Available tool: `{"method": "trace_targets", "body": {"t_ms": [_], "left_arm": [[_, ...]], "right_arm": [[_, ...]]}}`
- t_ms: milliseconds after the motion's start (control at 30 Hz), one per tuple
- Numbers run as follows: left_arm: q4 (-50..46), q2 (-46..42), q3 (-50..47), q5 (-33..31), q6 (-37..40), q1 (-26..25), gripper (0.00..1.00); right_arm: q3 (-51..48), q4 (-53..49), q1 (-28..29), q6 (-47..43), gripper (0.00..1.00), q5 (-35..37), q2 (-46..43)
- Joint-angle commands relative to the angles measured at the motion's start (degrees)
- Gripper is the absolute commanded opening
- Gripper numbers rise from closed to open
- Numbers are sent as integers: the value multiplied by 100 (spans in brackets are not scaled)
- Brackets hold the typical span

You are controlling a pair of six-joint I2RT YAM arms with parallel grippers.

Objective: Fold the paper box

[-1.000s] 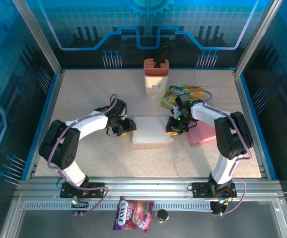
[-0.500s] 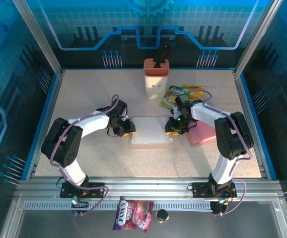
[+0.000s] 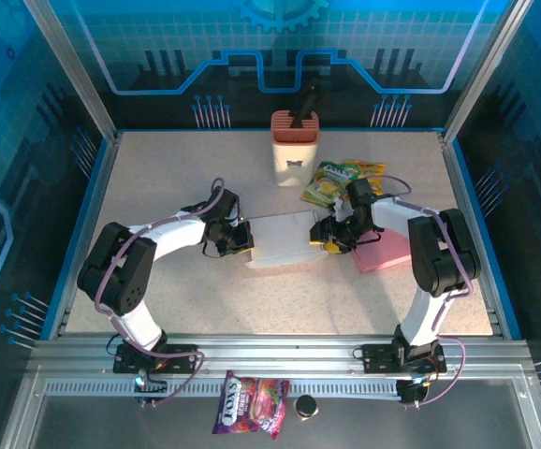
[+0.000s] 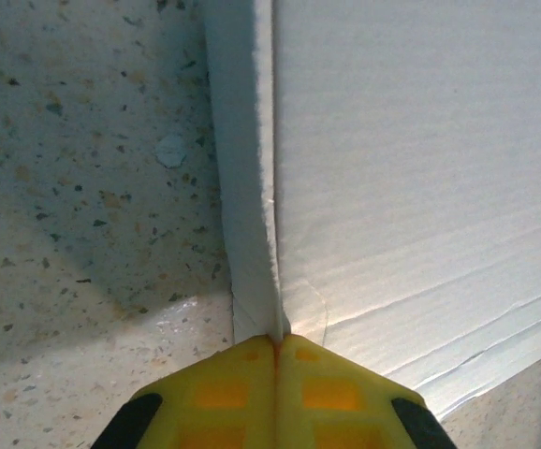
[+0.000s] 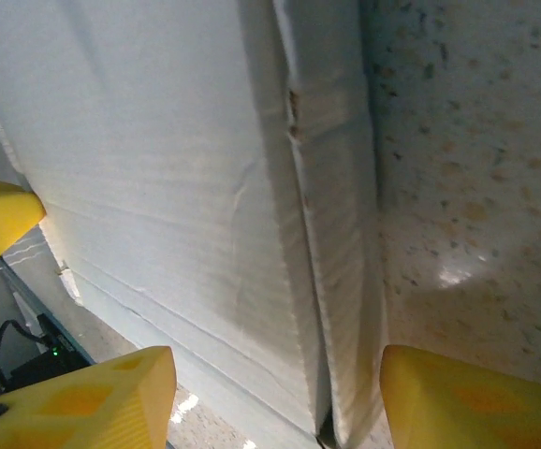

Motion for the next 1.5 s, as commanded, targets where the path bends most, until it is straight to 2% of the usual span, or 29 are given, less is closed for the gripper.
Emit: {"method": "trace_targets", "body": {"t_ms": [0, 200, 500, 1000, 1167, 1400, 1433, 1467], "left_arm": [[29, 86, -398, -144, -102, 157, 1], [161, 131, -575, -54, -81, 314, 0], [26, 165, -598, -115, 53, 413, 0], [113, 101, -895, -34, 157, 654, 0], [114, 108, -882, 14, 201, 694, 0], [120, -159, -726, 73, 330, 689, 0], [110, -295, -708, 52, 378, 690, 5], [113, -523, -688, 14, 440, 677, 15]], "right_arm": [[3, 264, -49, -102, 62, -495, 154], [-12, 799, -91, -143, 64, -1203, 381], [212, 529, -507, -426, 68, -742, 231], [1052, 226, -90, -773, 72, -1273, 1144], [897, 940, 27, -234, 67, -1717, 1060], [396, 2372, 104, 1132, 45, -2190, 874], [325, 2415, 99, 1271, 44, -2159, 807], [255, 2387, 91, 1401, 43, -2114, 716]]}}
